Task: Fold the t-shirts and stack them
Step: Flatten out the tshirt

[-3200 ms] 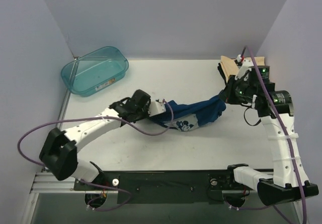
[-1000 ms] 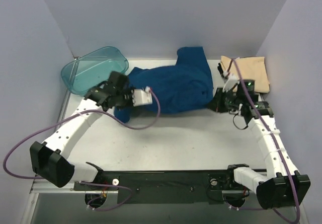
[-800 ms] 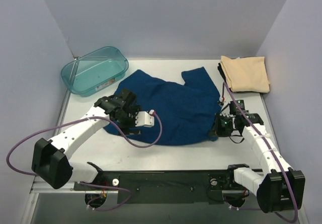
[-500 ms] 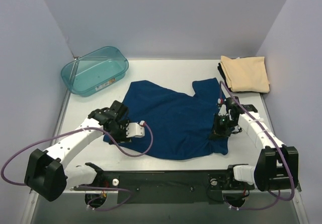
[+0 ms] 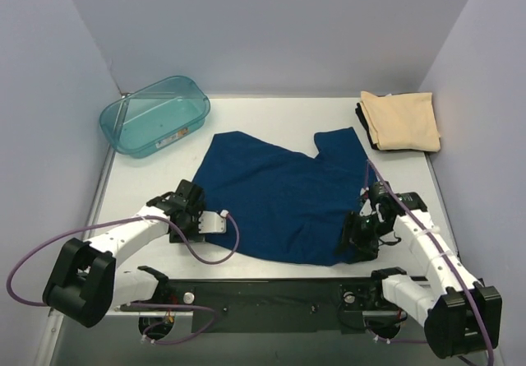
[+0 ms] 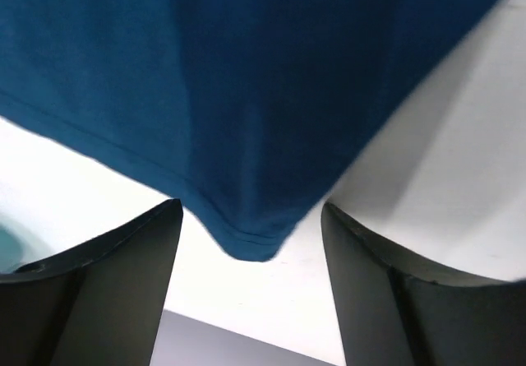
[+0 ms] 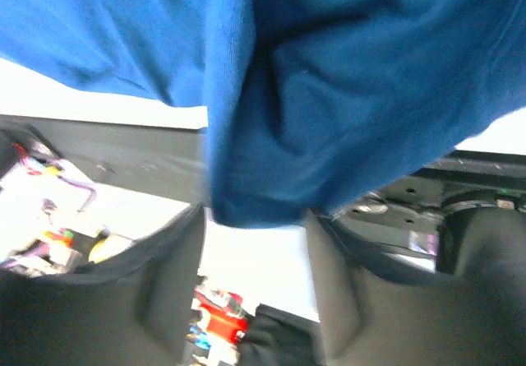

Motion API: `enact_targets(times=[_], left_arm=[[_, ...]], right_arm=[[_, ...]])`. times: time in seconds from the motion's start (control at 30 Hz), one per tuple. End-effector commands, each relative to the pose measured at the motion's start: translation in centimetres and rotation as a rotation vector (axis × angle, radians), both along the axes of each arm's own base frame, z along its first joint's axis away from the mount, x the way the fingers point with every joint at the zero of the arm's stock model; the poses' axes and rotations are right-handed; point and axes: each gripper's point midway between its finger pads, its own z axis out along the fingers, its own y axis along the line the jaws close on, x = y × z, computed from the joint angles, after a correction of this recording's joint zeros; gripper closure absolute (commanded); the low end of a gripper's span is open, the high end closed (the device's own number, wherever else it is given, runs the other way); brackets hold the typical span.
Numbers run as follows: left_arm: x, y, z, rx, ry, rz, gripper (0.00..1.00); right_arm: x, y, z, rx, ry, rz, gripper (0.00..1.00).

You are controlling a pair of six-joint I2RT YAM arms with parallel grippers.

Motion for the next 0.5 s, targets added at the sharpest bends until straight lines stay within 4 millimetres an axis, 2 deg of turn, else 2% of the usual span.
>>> enact_targets(times=[0.0, 0.03, 0.07, 0.1, 0.13, 0.17, 0.2, 0.27, 0.3, 0.33, 0.37, 0.4, 0.43, 0.47], left_arm=[[3.1, 0.4, -0.5, 0.034, -0.118, -0.021, 0.3], [3.1, 0.4, -0.5, 0.031, -0.117, -0.02, 0.36], [3.1, 0.3, -0.5, 0.02, -0.113, -0.025, 0.5], [2.7, 0.3, -0.5, 0.017, -0.091, -0.028, 0.57], [2.6, 0.2, -0.4, 0.009, -0.084, -0.036, 0.69], [2.4, 0.2, -0.4, 0.012, -0.068, -0.035, 0.8], [2.5, 0.2, -0.1, 0.009, -0.07, -0.032, 0.99], [2.2, 0.5, 0.2, 0.02, -0.058, -0.021, 1.0], [2.0, 0.7, 0.3, 0.032, -0.049, -0.017, 1.0], [1.9, 0.9, 0.6, 0.033, -0.052, -0.012, 1.0], [1.7, 1.1, 0.8, 0.043, -0.049, -0.005, 1.0], [1.4, 1.4, 0.9, 0.044, -0.049, 0.0, 1.0], [1.3, 1.6, 1.4, 0.048, -0.054, 0.006, 1.0], [1.1, 1.8, 1.5, 0.049, -0.053, 0.007, 1.0]], right_arm=[[-6.5, 0.1, 0.3, -0.028, 0.251, -0.095, 0.36], [-7.3, -0.2, 0.8, -0.035, 0.264, -0.084, 0.35], [-6.4, -0.3, 1.6, -0.039, 0.191, -0.088, 0.31], [-5.9, -1.1, 2.0, -0.084, 0.152, -0.097, 0.26], [-3.9, -1.4, 3.6, -0.087, 0.056, -0.121, 0.14], [-2.3, -2.5, 4.1, -0.143, -0.009, -0.145, 0.1], [-0.5, -3.1, 5.0, -0.162, -0.045, -0.186, 0.09], [3.4, -4.6, 5.2, -0.183, -0.105, -0.242, 0.09], [6.0, -6.0, 4.5, -0.184, -0.12, -0.298, 0.11], [7.2, -7.0, 4.2, -0.206, -0.131, -0.323, 0.15], [9.4, -8.9, 3.5, -0.266, -0.131, -0.352, 0.17], [10.2, -10.2, 2.8, -0.324, -0.125, -0.337, 0.17], [12.2, -11.8, 2.0, -0.38, -0.111, -0.34, 0.17], [13.0, -12.2, 1.6, -0.386, -0.099, -0.324, 0.17]])
